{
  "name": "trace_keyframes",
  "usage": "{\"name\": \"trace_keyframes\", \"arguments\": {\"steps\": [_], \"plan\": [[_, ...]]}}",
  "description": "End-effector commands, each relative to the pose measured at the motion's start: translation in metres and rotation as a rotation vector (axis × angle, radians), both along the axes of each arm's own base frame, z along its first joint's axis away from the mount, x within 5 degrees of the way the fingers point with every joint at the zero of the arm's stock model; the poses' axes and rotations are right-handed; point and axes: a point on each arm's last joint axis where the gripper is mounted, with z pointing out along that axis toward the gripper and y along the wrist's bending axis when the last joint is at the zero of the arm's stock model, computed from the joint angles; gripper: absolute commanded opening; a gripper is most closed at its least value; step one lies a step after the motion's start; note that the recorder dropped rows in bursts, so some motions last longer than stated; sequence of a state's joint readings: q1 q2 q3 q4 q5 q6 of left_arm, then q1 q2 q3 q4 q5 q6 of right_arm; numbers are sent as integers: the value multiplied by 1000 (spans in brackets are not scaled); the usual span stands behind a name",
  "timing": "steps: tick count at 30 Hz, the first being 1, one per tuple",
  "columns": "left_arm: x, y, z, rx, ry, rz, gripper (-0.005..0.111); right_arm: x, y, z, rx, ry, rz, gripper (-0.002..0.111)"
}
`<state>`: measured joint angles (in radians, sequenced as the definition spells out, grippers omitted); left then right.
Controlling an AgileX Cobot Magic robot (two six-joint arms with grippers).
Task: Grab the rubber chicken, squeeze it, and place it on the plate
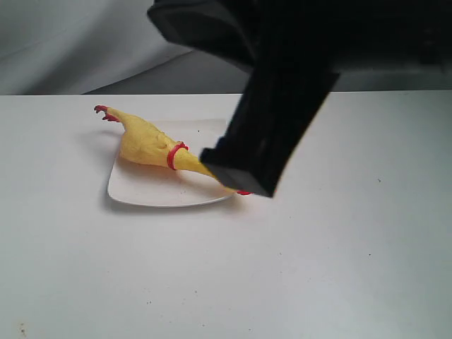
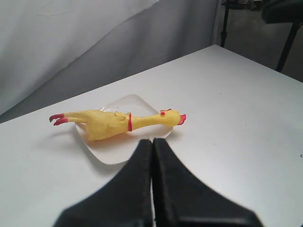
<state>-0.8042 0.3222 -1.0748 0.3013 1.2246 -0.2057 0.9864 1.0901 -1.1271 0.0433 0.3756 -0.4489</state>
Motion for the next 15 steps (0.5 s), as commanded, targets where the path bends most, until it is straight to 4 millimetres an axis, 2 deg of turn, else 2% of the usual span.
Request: {"name": "trace_keyframes", "arguments": {"steps": [1,7,15], "plan": [[-1,0,0,-5,-4,-11,0,-21,-33,4,172,-127,-7,0],[-1,0,0,-5,-4,-11,0,-37,-56,5,207,-131,-5,0],[-1,0,0,-5,-4,-11,0,-41,-63,11,240,-148,-6,0]]}}
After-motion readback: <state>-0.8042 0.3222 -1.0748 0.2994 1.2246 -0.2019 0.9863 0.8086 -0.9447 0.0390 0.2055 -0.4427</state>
